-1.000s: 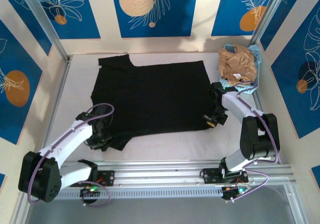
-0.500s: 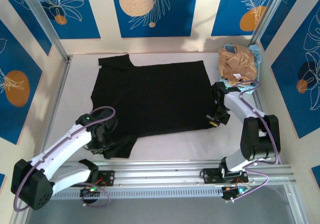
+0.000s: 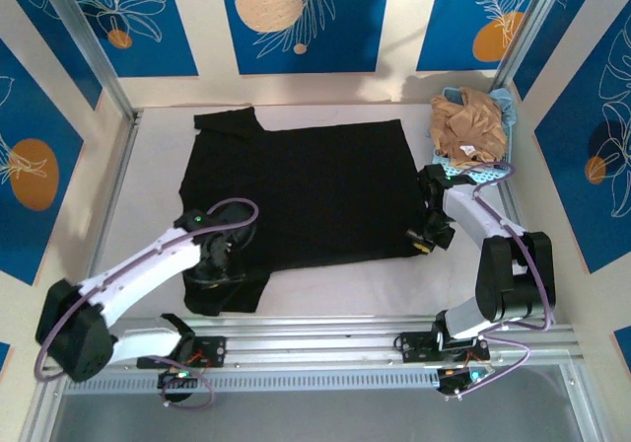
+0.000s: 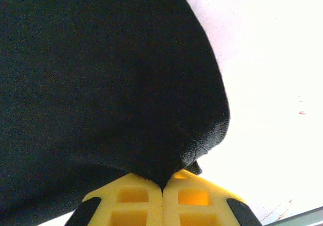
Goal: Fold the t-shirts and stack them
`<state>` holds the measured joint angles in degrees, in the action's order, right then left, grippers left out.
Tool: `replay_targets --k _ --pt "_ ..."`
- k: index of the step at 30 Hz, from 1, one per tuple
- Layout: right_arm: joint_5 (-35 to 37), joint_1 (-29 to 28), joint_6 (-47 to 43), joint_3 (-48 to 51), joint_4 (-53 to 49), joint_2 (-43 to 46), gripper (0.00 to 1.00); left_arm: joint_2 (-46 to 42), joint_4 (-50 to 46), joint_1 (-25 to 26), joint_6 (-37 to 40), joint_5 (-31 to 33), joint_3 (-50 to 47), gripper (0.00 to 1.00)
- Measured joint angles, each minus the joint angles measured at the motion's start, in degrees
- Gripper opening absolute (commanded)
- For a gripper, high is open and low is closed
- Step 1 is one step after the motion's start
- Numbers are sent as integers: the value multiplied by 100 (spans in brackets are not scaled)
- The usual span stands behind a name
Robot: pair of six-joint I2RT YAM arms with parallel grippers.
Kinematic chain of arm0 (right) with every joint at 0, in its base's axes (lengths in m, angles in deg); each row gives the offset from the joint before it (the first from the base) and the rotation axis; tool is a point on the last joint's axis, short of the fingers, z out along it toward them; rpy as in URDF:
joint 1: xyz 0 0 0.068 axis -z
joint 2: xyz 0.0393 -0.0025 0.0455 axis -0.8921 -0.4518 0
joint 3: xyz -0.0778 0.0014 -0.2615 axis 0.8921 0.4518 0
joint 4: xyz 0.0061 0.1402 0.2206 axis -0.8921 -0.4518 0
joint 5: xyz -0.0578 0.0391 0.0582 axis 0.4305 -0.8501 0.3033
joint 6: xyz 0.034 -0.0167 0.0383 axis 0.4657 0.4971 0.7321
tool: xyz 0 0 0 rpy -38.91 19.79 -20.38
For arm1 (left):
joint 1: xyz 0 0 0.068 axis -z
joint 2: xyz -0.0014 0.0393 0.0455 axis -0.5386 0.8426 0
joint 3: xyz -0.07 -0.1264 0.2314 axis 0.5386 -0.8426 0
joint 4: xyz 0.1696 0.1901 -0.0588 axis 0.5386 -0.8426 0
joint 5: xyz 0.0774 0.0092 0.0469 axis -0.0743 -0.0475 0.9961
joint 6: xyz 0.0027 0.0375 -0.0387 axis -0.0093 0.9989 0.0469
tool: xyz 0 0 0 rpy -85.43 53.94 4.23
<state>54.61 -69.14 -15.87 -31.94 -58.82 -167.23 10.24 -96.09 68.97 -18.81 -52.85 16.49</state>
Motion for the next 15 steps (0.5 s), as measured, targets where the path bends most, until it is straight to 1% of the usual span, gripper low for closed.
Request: replay_targets --k 2,5,8,11,15 --pt "-4 -4 0 55 7 0 0 291 149 -455 101 90 133 53" --pt "-22 -4 0 131 7 0 0 697 553 -1480 162 168 367 52" --pt "-22 -28 0 181 4 0 0 1355 885 -2247 245 184 774 50" --pt "-26 -31 0 219 4 15 0 2345 1134 -2691 452 219 1366 46" --pt "-90 -33 2 240 17 28 0 3567 1281 -2970 813 262 2041 40"
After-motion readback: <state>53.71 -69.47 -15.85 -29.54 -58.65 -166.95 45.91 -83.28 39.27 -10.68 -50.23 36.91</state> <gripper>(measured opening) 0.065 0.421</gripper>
